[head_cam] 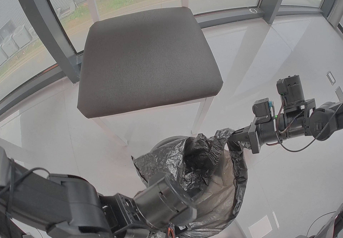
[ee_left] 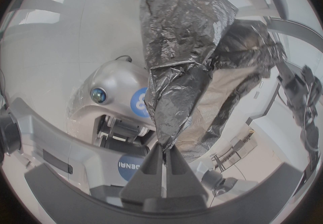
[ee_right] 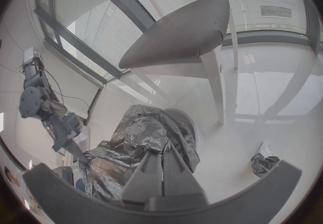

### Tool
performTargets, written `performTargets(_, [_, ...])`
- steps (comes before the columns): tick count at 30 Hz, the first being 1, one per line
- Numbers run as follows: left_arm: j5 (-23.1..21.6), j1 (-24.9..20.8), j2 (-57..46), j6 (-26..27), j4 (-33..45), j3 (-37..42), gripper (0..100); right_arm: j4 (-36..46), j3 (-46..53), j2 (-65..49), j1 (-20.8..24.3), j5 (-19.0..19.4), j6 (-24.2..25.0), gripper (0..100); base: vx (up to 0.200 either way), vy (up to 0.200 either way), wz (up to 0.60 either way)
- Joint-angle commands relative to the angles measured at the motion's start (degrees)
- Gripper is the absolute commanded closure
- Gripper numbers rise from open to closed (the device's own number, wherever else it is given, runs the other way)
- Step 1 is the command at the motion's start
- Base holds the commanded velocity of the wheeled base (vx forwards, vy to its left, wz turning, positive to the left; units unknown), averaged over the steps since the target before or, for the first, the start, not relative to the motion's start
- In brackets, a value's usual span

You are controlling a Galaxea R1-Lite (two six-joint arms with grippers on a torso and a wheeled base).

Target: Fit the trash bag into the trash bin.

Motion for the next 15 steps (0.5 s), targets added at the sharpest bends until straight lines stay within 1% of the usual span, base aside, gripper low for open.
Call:
performTargets(1, [0.57,9.07,1.19,7.64,-0.47,0.71,100,0.01,0.43,-0.19,-0.38,0.06,-0.04,100,0.0,0.0,0.0])
performTargets(2, [0.66,11.18,1.27,9.48,-0.82,0.44,100,0.01,0.43,-0.19,-0.47,0.06,-0.04,100,0.0,0.0,0.0])
performTargets(3, [0.75,11.61,1.27,9.92,-0.91,0.27,100,0.01,0.43,-0.19,-0.47,-0.03,-0.04,100,0.0,0.0,0.0])
performTargets(4, [0.84,14.6,1.54,12.47,-1.97,0.0,100,0.01,0.43,-0.28,-0.56,0.06,0.05,100,0.0,0.0,0.0])
performTargets(6, [1.1,16.98,1.89,14.84,-3.46,0.0,100,0.01,0.43,-0.36,-0.65,-0.03,0.05,100,0.0,0.0,0.0])
performTargets(8, [3.39,19.96,3.21,17.57,-6.1,0.18,100,0.01,0.52,-0.36,-0.91,0.06,0.05,100,0.0,0.0,0.0])
performTargets(10, [4.44,20.93,3.82,18.01,-6.98,0.0,100,0.01,0.52,-0.45,-1.0,0.06,0.05,100,0.0,0.0,0.0])
performTargets(11, [6.2,22.69,4.79,18.8,-9.0,-0.26,100,0.01,0.78,-0.45,-1.0,-0.03,0.05,100,0.0,0.0,0.0])
performTargets(15, [6.73,24.97,4.88,19.06,-11.55,-0.87,100,-0.08,1.66,-0.54,-1.35,0.06,0.05,100,0.0,0.0,0.0])
